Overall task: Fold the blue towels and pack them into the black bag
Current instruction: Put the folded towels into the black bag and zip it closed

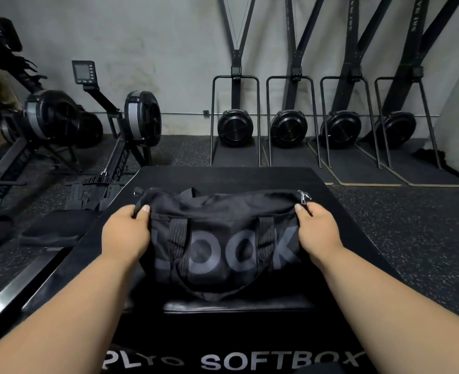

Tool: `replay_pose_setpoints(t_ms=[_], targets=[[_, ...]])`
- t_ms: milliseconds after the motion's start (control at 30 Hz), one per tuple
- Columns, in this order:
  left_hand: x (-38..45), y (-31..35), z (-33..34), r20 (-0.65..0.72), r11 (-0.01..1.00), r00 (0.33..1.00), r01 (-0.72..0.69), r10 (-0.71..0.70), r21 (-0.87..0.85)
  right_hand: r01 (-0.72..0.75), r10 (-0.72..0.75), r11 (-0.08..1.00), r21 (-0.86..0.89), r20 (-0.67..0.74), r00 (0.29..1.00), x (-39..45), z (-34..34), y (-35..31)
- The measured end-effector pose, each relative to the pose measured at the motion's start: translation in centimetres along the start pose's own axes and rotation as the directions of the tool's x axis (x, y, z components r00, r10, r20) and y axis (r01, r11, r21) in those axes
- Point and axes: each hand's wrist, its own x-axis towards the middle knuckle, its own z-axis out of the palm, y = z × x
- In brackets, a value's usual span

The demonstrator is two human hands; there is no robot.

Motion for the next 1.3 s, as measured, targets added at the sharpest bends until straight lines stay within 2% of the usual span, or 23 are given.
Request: replay_pose_setpoints(t_ms=[133,200,367,500,633,733,900,1033,1200,1300], targets=[[3.6,1.2,-0.1,-0.086,0.998,0.995,-0.048,0.044,-0.040,0.045,-0.043,0.998,0.039,-0.054,0.998,1.5,1.0,-1.8],[4.5,1.1,0.2,-0.090,0.998,0.996,-0.017,0.012,-0.056,0.036,-0.035,0.999,0.018,-0.059,0.998,1.9,1.8,-2.3],[4.2,-2.4,1.9,0.104,0.993,0.987,0.120,-0.121,0.018,-0.043,0.062,0.978,-0.203,0.087,0.994,1.5,3.7,-0.2],[1.8,-3.0,0.4,0.092,0.991,0.988,0.129,-0.125,-0.039,-0.063,0.092,0.970,-0.236,0.113,0.989,-0.2,2.8,0.4],[-0.7,-2.9,-2.1,0.093,0.992,0.993,0.083,-0.074,-0.094,-0.052,0.068,0.981,-0.186,0.080,0.995,-3.0,1.5,-0.6],[-2.7,-2.0,-3.7,0.165,0.971,0.985,0.088,-0.052,-0.223,-0.028,0.036,0.994,-0.104,0.073,0.997,-5.6,0.9,-1.6],[-7.5,1.2,-6.7,0.299,0.899,0.954,0.113,0.021,-0.423,-0.083,0.063,0.993,0.081,0.215,0.975,-10.5,0.1,-3.9],[-10.8,2.9,-8.9,0.385,0.870,0.921,0.138,0.063,-0.473,-0.110,0.069,0.987,0.119,0.300,0.951,-13.9,-1.1,-4.9],[-14.1,4.2,-11.0,0.419,0.877,0.903,0.124,0.095,-0.464,-0.106,0.054,0.984,0.140,0.337,0.940,-16.9,-3.3,-5.8],[-15.6,5.2,-11.8,0.462,0.855,0.883,0.175,0.084,-0.489,-0.113,0.051,0.980,0.164,0.340,0.939,-17.7,-4.2,-6.4]])
